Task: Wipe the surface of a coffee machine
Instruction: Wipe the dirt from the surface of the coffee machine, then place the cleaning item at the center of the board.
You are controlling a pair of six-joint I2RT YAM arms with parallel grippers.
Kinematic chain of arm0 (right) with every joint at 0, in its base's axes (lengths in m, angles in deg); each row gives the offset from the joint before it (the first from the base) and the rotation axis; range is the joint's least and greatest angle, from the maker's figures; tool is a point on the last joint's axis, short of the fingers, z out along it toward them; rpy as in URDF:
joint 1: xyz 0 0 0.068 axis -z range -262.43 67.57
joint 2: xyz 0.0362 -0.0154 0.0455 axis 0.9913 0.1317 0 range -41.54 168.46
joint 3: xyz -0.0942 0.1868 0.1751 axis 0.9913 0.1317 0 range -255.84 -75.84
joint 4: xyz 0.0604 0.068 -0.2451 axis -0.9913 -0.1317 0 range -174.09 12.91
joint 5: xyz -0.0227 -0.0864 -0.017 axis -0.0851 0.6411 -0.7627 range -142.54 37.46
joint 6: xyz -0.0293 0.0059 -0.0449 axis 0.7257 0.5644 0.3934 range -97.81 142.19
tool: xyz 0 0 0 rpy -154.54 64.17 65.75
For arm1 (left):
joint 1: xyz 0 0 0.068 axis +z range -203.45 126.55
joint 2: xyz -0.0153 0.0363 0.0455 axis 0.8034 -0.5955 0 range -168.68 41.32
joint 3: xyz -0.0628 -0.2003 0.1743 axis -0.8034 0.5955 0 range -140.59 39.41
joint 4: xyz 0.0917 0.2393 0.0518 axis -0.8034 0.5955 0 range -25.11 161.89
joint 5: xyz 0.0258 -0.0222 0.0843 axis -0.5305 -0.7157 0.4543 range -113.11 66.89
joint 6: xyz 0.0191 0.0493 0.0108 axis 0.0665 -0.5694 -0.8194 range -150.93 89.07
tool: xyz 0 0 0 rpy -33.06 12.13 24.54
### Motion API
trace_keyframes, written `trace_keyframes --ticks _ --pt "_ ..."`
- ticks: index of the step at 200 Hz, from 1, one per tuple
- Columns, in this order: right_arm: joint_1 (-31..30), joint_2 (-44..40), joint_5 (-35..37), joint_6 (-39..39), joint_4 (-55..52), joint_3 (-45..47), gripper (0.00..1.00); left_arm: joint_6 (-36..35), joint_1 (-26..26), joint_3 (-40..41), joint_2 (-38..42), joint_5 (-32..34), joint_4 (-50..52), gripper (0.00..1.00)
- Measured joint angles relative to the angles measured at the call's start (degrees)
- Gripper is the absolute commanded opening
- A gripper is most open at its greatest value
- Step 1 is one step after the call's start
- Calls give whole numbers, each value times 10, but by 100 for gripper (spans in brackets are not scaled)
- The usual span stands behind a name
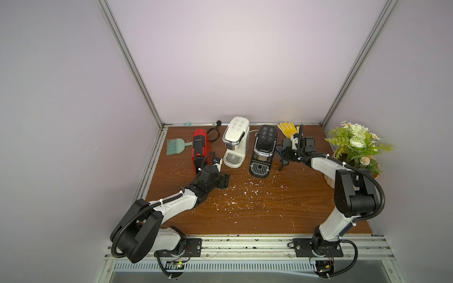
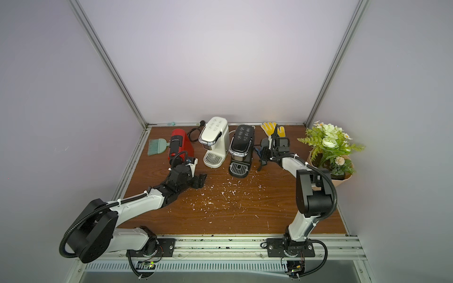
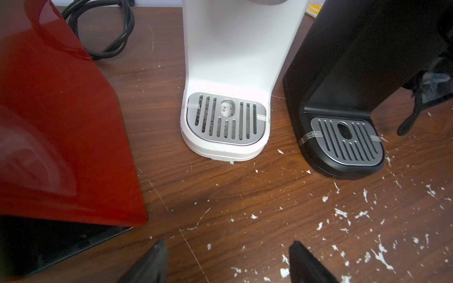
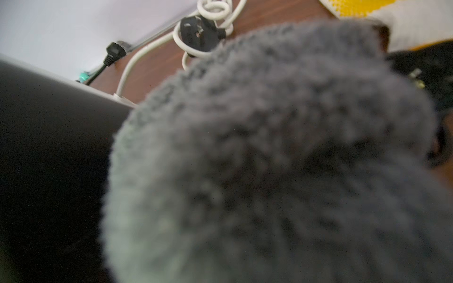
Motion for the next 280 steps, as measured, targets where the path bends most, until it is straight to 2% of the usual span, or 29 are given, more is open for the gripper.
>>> trace_keyframes --ticks 25,54,95,112,134,155,170,181,191,197,207,214,254,280 --pt "-18 -69 45 1 -33 64 20 0 0 0 6 3 0 79" --pt "-80 -163 71 0 -74 120 20 0 0 0 7 4 0 79" --pt "-154 -319 -6 -44 -52 243 21 1 0 0 7 2 0 79" --pt "-203 -367 -28 -80 -32 296 23 3 0 0 7 1 0 79" --pt "-292 -389 -28 -116 -4 320 26 4 0 0 7 0 0 79" --pt "-359 -355 -6 -131 41 300 28 5 0 0 13 1 0 79" --pt "-395 -308 17 -134 68 265 35 5 0 0 22 3 0 79" --pt "-417 -272 32 -131 80 233 46 5 0 0 27 5 0 79" --pt "-434 -237 45 -130 85 200 59 5 0 0 31 8 0 79" --pt "-442 -221 51 -124 85 182 74 5 0 0 31 11 0 79" --pt "-451 -204 67 -113 81 162 90 5 0 0 31 16 1 79" --pt "-455 -200 82 -108 74 154 96 4 0 0 31 17 3 79" --pt "-454 -218 187 -76 -17 127 96 4 0 0 38 27 7 79" --pt "-438 -273 241 -58 -70 121 94 2 0 0 45 39 14 80"
